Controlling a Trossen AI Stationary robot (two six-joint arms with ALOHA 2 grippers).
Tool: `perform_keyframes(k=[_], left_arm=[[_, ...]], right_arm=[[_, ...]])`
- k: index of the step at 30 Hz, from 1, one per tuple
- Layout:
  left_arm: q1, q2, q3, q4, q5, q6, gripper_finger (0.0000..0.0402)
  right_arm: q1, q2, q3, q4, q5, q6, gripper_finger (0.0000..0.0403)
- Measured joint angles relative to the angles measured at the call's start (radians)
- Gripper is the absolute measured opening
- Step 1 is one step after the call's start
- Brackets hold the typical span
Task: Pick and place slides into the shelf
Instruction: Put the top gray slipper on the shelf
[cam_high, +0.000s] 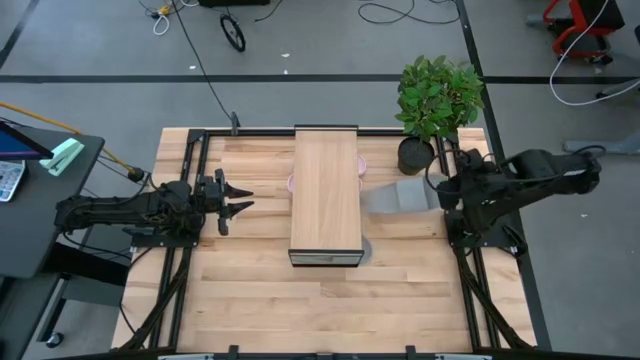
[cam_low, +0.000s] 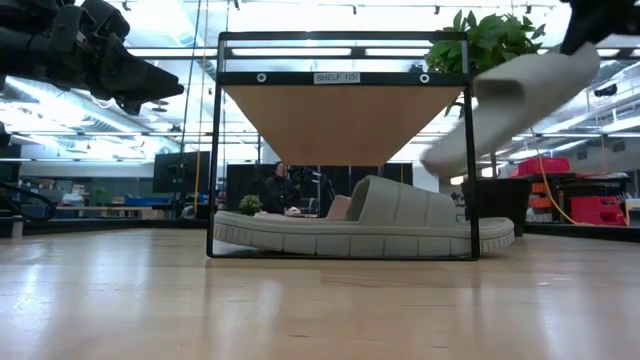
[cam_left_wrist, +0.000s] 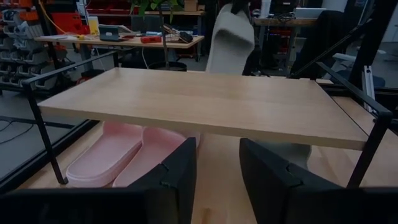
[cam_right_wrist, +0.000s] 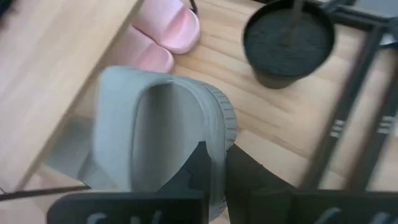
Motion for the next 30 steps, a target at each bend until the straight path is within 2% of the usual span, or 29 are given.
perform_keyframes(k=[5,11,30], left_arm=[[0.000,0.000,0.000,0.000,0.000,0.001,0.0131],[0.000,0.000,0.000,0.002,0.000,0.002,0.0133],[0.000,0.000,0.000,0.009,0.000,0.003,0.0130]], right_arm=[[0.049,0.079,0.105,-0.004,0.001,-0.037,0.0023],[0.060,0.151,0.170,-0.003,0.026,-0.076,0.0023],[0.058,0.203,0.201,-0.005,0.185,-0.133,0.0023]])
